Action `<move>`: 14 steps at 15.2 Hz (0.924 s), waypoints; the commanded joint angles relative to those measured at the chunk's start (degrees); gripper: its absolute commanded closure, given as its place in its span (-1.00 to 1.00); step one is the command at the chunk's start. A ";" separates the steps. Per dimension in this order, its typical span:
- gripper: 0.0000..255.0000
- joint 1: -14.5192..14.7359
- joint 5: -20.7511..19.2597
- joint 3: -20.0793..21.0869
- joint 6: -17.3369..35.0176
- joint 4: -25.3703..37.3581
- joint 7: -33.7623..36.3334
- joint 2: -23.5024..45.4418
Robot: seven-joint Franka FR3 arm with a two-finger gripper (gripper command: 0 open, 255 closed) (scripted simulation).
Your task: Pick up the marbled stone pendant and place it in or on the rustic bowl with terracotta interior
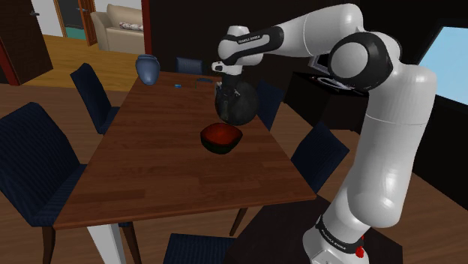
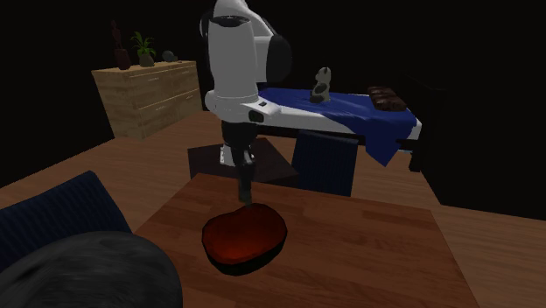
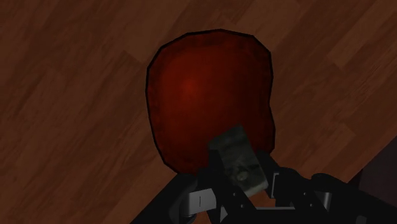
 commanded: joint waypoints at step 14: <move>1.00 -0.73 1.67 0.34 9.45 -4.94 -1.78 4.73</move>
